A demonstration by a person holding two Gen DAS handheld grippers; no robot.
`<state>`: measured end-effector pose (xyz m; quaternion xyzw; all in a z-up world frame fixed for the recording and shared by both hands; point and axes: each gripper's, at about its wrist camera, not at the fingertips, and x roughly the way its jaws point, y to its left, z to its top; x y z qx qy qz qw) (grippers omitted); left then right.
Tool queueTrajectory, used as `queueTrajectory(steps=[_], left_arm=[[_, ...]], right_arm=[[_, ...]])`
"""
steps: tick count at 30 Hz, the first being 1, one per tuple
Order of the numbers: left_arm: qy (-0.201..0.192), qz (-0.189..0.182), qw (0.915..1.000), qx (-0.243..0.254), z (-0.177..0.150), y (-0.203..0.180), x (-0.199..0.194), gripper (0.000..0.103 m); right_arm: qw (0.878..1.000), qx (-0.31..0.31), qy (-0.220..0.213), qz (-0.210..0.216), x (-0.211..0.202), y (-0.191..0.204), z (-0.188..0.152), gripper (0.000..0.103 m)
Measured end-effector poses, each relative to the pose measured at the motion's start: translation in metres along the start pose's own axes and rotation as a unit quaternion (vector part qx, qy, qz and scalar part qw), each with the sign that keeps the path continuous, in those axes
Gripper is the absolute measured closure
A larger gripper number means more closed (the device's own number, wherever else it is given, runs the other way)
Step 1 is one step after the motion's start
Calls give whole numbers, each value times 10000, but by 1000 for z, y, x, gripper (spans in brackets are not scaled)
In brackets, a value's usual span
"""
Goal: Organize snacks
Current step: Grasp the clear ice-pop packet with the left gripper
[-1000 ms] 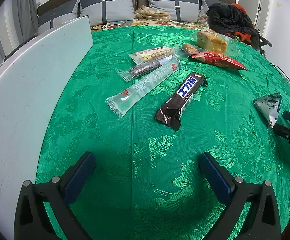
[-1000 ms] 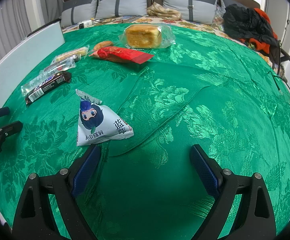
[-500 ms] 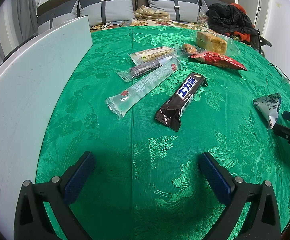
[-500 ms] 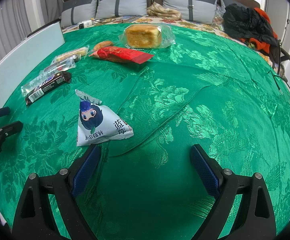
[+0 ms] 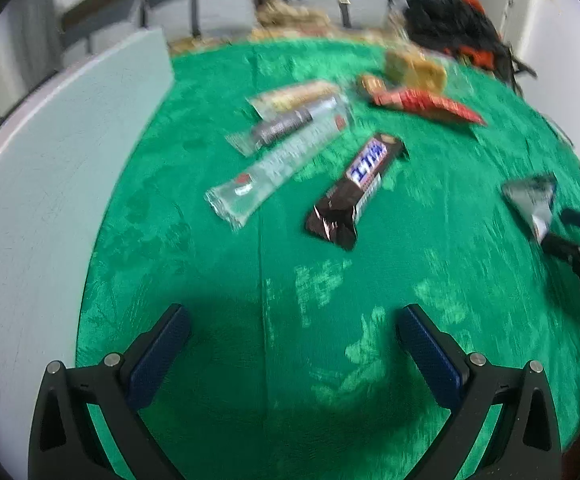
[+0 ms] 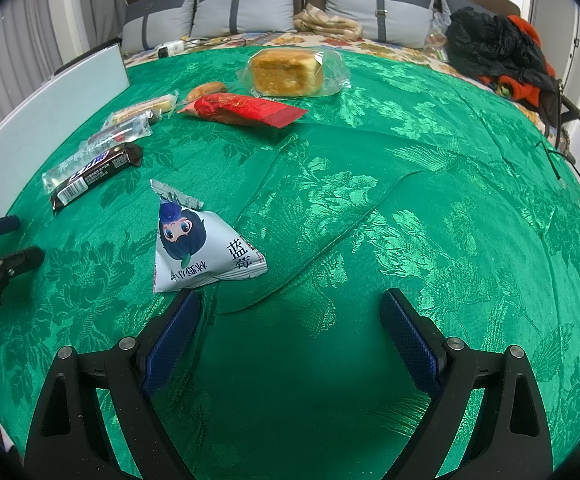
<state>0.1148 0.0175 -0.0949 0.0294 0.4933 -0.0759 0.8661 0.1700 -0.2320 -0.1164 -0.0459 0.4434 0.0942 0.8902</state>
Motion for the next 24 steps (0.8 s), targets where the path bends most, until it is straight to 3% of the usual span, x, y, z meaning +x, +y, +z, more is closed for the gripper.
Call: queueTrajectory(steps=[3,6,8,10,11,14,15,16,17,19,24], left_arm=[[-280,-255,9985,-395,26,18,-18,0],[-479,-30,9982,-371,60,26,-21,1],[-266,137,9994,-174,87,26,-6,9],[38,292,9996,31,100,22,15,25],[142,328,9993,90,103,21,23,27],[527,369,9973,366,102,12,48,36],[350,282,9984,351,100,11,45,46],[384,115,9987,318,97,10,45,66],[358,-57,9991,214,95,10,42,68],[377,26,9989,265,87,6,38,77],[498,16,9988,-23,41,6,8,83]], right_arm=[[10000,-1,-2,-1,0,0,0,9],[10000,1,-3,1,0,0,0,9],[10000,1,-4,1,0,0,0,9],[10000,1,-4,1,0,0,0,9],[10000,1,-4,1,0,0,0,9],[10000,1,-6,0,0,0,0,9],[10000,1,-6,0,0,0,0,9],[10000,1,-7,1,0,0,0,9],[10000,1,-6,1,0,0,0,9],[10000,1,-8,1,0,0,0,9],[10000,1,-9,0,1,0,0,9]])
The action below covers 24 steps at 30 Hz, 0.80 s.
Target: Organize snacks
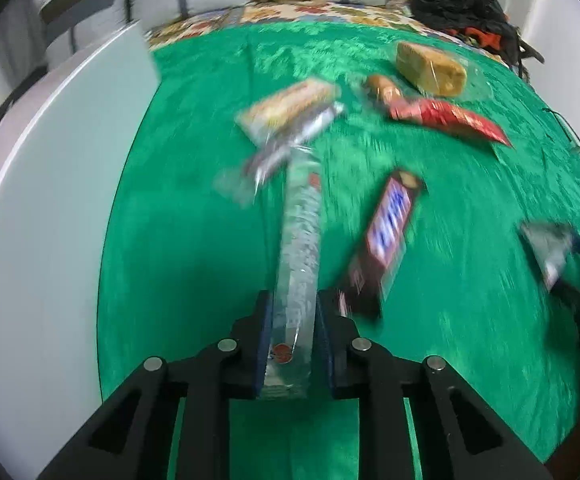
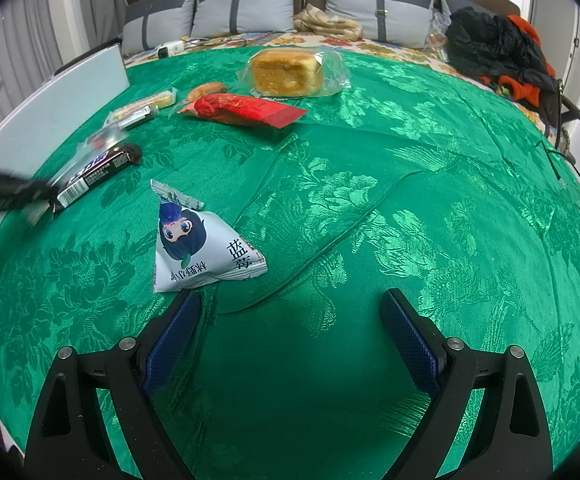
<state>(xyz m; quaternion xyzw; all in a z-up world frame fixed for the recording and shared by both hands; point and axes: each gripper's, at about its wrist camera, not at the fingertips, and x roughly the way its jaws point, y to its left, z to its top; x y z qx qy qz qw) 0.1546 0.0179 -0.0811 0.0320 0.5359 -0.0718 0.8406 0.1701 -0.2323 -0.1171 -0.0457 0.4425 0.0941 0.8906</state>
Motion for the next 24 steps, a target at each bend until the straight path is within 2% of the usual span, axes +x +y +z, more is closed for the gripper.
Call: queueTrajectory(steps=[3,4,5,6,7,9,12,15,17,18,19,21,24], left_arm=[[45,-197,9995,-259,-27,-1,-15,81],[7,-274,9991,-314,-35,0,-19,73],[-11,-279,9990,-347,-39,0,-20,65],[-39,-248,9991,-353,-41,1,-20,41],[-133,-110,9992,-358,-40,2,-19,26],[-263,142,9987,-402,-37,5,-16,24],[-164,117,9984,-533,-28,8,-4,25],[-196,262,9987,-397,-21,4,1,24],[-235,238,9988,-347,-17,1,3,27],[-258,227,9988,-342,-17,1,2,39],[-323,221,9988,-308,-17,-1,-1,61],[-336,165,9991,-187,-16,-4,-3,84],[-340,91,9990,-258,-22,-1,-7,85]], right_arm=[[10000,0,-3,0,0,0,0,9],[10000,0,-3,0,0,0,0,9],[10000,0,-4,0,0,0,0,9],[10000,0,-4,0,0,0,0,9],[10000,0,-5,-1,0,0,0,9],[10000,0,-7,-1,0,0,0,9],[10000,-2,-7,-4,0,0,0,9],[10000,0,-9,0,0,0,0,9],[10000,0,-9,-1,0,0,0,9],[10000,-1,-10,-1,0,0,0,9],[10000,-1,-10,-1,0,0,0,9],[10000,-2,-12,-1,0,0,0,9],[10000,-2,-13,-2,0,0,0,9]])
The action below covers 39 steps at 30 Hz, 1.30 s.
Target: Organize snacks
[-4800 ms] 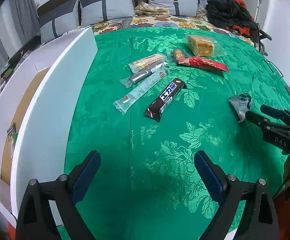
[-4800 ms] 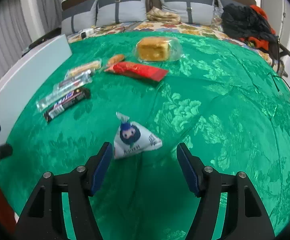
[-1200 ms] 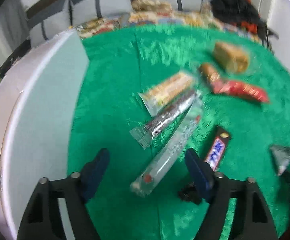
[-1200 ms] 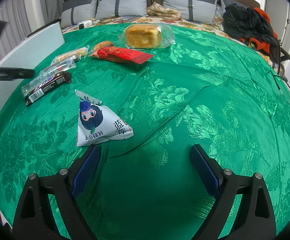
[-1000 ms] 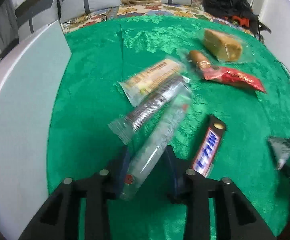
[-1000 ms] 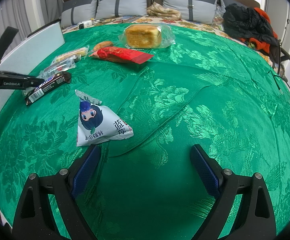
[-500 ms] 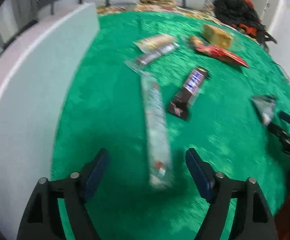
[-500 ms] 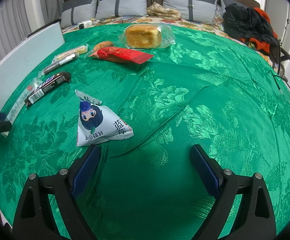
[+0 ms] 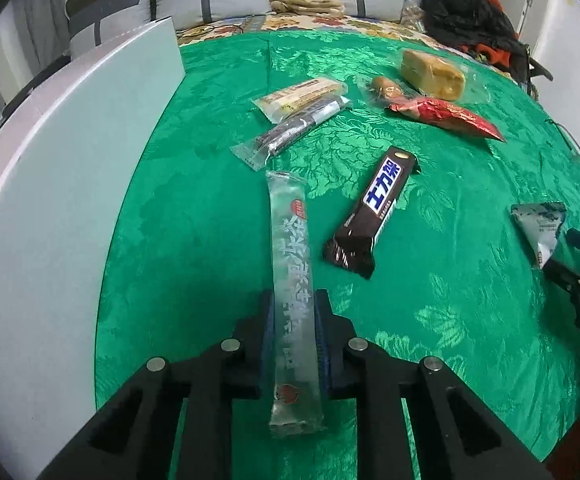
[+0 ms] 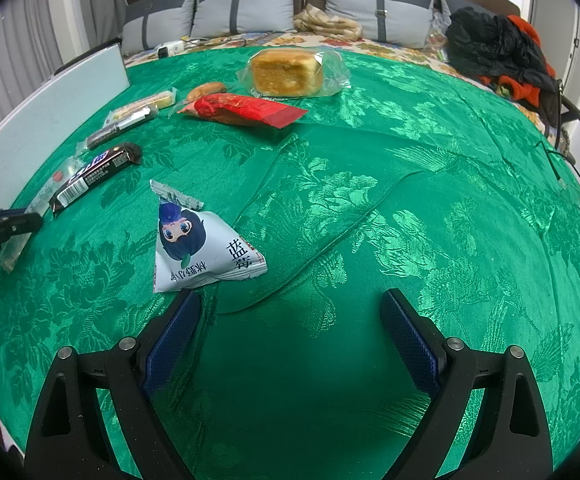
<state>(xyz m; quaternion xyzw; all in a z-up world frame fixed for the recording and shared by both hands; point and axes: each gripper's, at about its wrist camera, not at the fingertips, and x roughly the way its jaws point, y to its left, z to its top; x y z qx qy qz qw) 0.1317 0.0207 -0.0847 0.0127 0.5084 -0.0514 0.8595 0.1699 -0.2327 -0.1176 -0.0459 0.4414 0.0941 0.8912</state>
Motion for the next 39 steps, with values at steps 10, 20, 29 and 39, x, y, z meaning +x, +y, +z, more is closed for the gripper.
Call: queueTrajectory(steps=[10,20,29,39], left_arm=[[-65,-573,9957,-719,-42,26,-31,86],[-334,-982,9906,-891,-53,30,-59,86],[-755,-1514,9778,-1239,-55,43,-100,86],[-1687,-1066,9575,-2084,-38,150,-187,86]], right_arm=[[9974,102,-40,708,-22,-6,-7,11],[9918,-875,790,485,23,44,39,46],[9961,-160,643,587,-24,29,42,48],[9669,-615,-424,2442,-121,190,156,48]])
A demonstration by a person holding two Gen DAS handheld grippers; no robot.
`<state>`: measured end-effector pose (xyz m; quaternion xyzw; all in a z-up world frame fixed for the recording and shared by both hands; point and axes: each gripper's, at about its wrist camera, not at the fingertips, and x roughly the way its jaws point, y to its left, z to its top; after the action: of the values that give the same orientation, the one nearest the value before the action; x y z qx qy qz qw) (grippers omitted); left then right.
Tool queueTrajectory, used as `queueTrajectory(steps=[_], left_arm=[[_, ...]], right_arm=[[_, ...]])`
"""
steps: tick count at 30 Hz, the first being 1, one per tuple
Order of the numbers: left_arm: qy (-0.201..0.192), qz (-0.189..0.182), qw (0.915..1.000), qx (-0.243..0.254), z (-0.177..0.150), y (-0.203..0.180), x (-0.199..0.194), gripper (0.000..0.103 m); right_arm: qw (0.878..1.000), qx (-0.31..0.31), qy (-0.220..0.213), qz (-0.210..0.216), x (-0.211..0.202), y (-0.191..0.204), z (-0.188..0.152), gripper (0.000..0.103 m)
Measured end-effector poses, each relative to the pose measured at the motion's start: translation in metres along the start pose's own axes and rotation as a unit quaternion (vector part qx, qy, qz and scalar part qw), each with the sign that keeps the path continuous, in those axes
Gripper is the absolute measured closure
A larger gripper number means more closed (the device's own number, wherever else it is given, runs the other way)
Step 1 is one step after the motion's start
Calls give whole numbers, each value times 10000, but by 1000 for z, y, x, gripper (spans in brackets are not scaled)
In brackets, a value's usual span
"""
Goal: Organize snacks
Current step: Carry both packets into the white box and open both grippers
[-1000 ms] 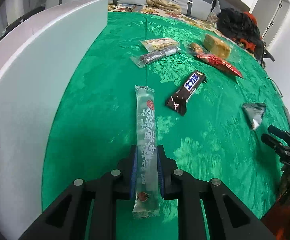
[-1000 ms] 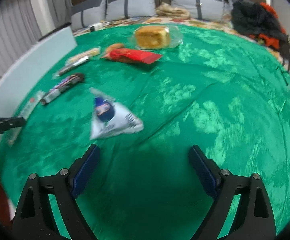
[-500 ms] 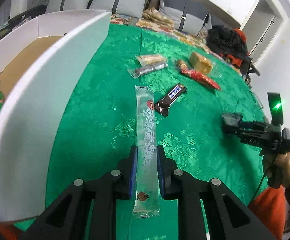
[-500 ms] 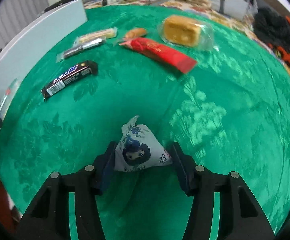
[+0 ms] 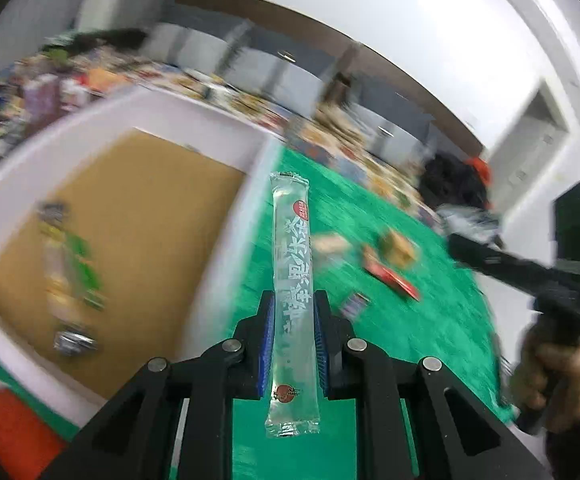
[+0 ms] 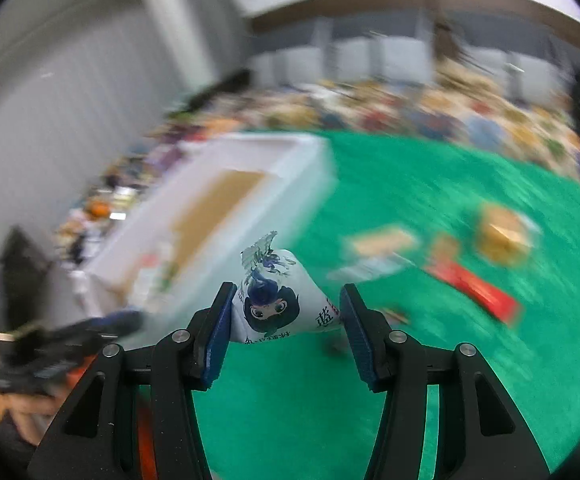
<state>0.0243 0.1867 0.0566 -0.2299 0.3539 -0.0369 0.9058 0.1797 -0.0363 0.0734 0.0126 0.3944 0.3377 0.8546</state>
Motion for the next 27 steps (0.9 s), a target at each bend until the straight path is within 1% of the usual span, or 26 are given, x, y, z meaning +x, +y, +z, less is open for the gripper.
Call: queueTrajectory(steps=[1,2,3,4,6,7,8,9,10,11,12,13,14,16,17,19,22,23,24,26,27], left_arm=[[-52,285,9996,-68,10,18,-6,86],[-46,466,9988,-120,16,31,-8,86],[-42,653,9977,-168,22,47,-11,85],[-76,975,9950,-220,29,66,-13,84],[-61,1581,9870,-287,36,93,-12,83],[-24,1827,9826,-317,38,106,-11,78],[-1,1955,9801,-336,37,116,-13,75],[14,2082,9775,-350,36,125,-13,66],[-4,2176,9754,-361,33,129,-15,52],[-67,2230,9741,-371,31,130,-18,43],[-223,2241,9735,-395,26,129,-23,24],[-335,2226,9734,-423,22,125,-24,14],[-400,2166,9744,-448,18,120,-23,14],[-325,1929,9797,-440,11,109,-19,14],[-272,1817,9821,-411,11,99,-15,14],[-197,1452,9890,-221,1,65,-6,14],[-42,820,9963,242,-16,9,5,14],[14,689,9969,379,-19,-8,9,14],[156,469,9965,668,-29,-33,18,13],[410,299,9932,1049,-44,-64,36,8],[657,258,9892,1286,-58,-81,54,6]], right_arm=[[9997,-123,-7,206,8,23,11,48],[9989,-253,1,387,17,47,22,48],[9980,-397,14,494,29,69,29,47],[9975,-479,20,520,38,82,33,47],[9967,-522,123,605,61,106,39,42],[9963,-435,274,684,75,113,39,34],[9956,-284,451,767,87,117,36,32],[9951,-167,531,817,93,117,34,32],[9951,-69,535,831,95,116,29,32],[9953,-15,474,839,92,112,24,32],[9958,-6,408,821,88,107,19,32],[9969,-11,332,715,83,97,13,30],[9979,1,283,580,79,85,10,29],[9993,93,202,284,70,56,-3,29],[9997,158,189,55,67,37,-11,29],[9983,241,250,-475,61,-1,-29,29],[9873,399,544,-1442,57,-64,-68,29],[9818,469,631,-1730,53,-85,-82,29],[9763,554,694,-1974,48,-105,-96,29],[9679,744,760,-2278,34,-136,-117,29],[9645,844,778,-2380,28,-150,-126,29]])
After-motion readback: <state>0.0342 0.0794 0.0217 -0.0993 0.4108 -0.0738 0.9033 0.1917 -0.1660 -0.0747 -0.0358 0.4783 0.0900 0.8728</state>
